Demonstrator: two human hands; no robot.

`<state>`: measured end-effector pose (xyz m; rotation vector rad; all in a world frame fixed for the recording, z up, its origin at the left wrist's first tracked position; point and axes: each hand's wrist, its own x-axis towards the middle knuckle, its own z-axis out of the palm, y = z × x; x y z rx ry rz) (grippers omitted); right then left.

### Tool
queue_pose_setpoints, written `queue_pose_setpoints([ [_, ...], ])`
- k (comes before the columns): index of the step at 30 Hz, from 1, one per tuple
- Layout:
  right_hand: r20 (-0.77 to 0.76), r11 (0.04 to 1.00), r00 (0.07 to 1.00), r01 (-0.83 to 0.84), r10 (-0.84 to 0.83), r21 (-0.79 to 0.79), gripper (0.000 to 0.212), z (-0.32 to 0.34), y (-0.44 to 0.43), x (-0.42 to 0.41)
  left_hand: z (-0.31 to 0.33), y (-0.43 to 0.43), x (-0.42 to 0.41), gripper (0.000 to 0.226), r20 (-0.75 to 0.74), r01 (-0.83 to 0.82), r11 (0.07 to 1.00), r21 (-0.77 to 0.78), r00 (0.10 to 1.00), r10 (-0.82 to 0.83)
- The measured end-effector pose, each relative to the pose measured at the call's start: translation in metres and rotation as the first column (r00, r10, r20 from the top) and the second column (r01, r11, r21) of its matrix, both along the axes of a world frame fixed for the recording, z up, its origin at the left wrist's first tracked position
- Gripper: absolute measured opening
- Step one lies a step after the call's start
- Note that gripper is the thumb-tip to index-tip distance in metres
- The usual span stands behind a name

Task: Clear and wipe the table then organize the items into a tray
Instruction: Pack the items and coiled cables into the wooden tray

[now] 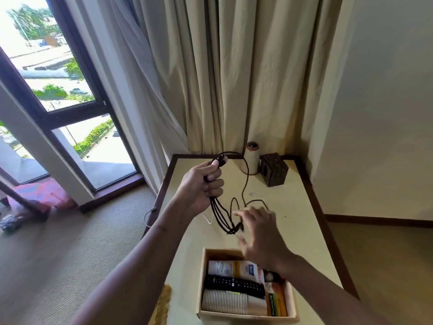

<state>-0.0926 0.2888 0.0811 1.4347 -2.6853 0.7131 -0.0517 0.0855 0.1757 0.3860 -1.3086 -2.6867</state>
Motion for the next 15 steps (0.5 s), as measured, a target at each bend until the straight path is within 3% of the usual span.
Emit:
queue_pose_setpoints([
  [2,0.118,0.991,0.993,0.008,-0.025,0.135,0.069,-0.012,-0.005,0.0,0.006,0.001,-0.002,0.017,-0.015,0.011,0.997,0.078,1.0,-0.009],
  [3,0.165,0.993,0.986,0.011,-0.031,0.121,0.063,-0.016,-0.008,-0.002,0.008,0.0,-0.004,0.016,-0.019,0.009,0.993,0.121,1.0,-0.006],
  [5,0.252,0.999,0.967,0.032,-0.032,0.004,0.027,-0.013,-0.008,-0.009,0.008,-0.007,-0.01,0.016,0.005,-0.051,0.983,0.178,0.999,0.051],
  [7,0.46,0.99,0.887,0.09,-0.031,-0.108,0.015,-0.002,-0.003,-0.02,0.002,-0.02,-0.014,0.015,0.109,-0.195,0.972,0.131,0.977,0.181],
  [9,0.54,0.971,0.842,0.122,0.008,-0.205,0.011,0.016,0.004,-0.033,-0.006,-0.033,-0.012,0.011,0.241,-0.275,0.961,-0.028,0.931,0.274],
  [11,0.489,0.956,0.872,0.128,0.017,-0.263,0.016,0.037,0.006,-0.046,-0.016,-0.039,-0.008,0.013,0.393,-0.163,0.915,-0.369,0.865,0.313],
  [13,0.437,0.961,0.899,0.095,0.029,-0.258,0.015,0.055,0.004,-0.059,-0.025,-0.034,-0.005,0.044,0.489,0.098,0.684,-0.723,0.772,0.406],
  [14,0.42,0.973,0.907,0.064,0.036,-0.222,0.017,0.062,0.003,-0.064,-0.026,-0.029,-0.004,0.068,0.444,0.148,0.544,-0.826,0.766,0.465],
  [15,0.419,0.983,0.907,0.045,0.035,-0.181,0.02,0.068,0.0,-0.069,-0.025,-0.023,-0.003,0.087,0.346,0.13,0.45,-0.883,0.828,0.441],
])
